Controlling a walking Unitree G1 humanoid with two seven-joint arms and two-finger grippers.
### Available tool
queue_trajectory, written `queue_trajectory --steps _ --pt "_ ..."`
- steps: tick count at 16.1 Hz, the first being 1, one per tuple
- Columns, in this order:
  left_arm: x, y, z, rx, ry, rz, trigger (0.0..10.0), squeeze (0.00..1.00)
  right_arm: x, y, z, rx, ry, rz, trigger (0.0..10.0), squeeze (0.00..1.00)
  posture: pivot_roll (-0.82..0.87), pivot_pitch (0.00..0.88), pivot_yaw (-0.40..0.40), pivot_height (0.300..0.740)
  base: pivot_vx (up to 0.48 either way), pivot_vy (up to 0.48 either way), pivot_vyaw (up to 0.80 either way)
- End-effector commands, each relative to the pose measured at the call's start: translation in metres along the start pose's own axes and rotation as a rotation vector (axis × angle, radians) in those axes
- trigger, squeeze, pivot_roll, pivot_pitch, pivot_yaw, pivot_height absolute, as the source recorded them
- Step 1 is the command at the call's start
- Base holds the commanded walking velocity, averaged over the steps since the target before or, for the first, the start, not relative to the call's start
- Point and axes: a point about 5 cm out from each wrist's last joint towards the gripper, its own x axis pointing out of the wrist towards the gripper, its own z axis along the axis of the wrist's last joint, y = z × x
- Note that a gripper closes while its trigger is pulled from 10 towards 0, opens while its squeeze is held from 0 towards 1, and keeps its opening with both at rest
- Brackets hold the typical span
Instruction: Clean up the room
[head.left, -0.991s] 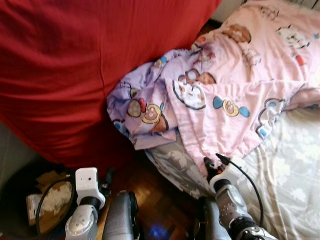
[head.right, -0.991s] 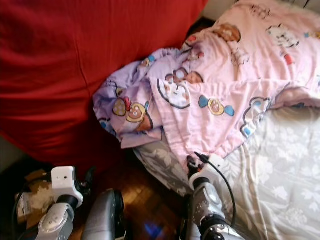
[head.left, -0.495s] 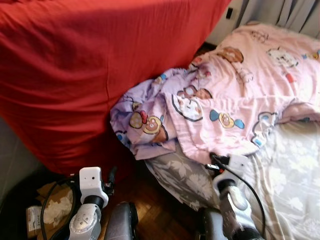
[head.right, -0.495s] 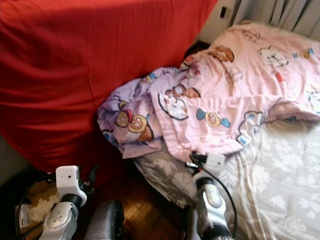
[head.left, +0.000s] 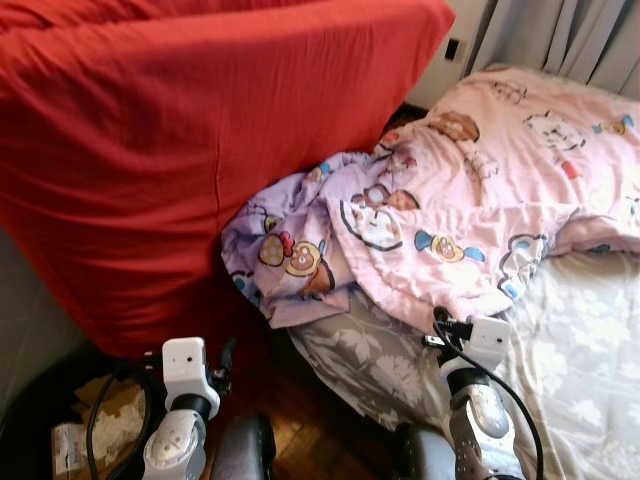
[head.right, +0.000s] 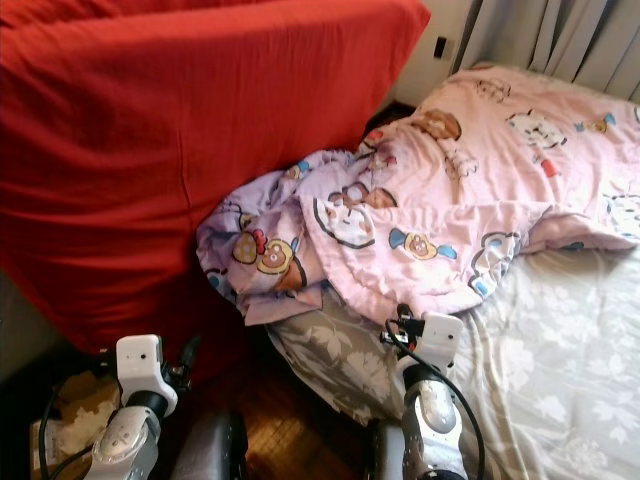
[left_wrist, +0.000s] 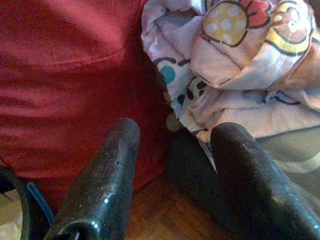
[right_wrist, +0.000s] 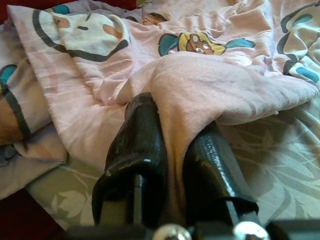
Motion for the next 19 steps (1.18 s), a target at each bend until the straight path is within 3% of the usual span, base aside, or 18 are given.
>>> queue_trajectory --steps 1,10,14,19 --pt "0.0 0.002 -0.001 -0.006 -0.003 0.009 10.0 0.0 0.002 0.0 0.003 -0.007 -0.002 -0.008 10.0 0.0 0.04 0.056 -0.009 0.649 0.0 0.0 0.0" --pt "-0.001 0.011 -0.012 -0.029 0.037 0.041 10.0 0.0 0.0 -0.004 0.003 -0.025 0.0 -0.028 10.0 0.0 0.05 0.054 -0.003 0.74 0.0 0.0 0.0" --pt "-0.005 0.017 -0.023 -0.027 0.08 0.057 10.0 0.0 0.0 -0.009 0.004 -0.031 -0.003 -0.044 10.0 0.0 0.05 0.041 0.002 0.74 0.0 0.0 0.0" --pt "-0.014 0.032 -0.052 -0.026 0.224 0.1 10.0 0.0 0.001 -0.008 0.003 -0.06 0.01 -0.04 10.0 0.0 0.04 0.013 0.007 0.74 0.0 0.0 0.0"
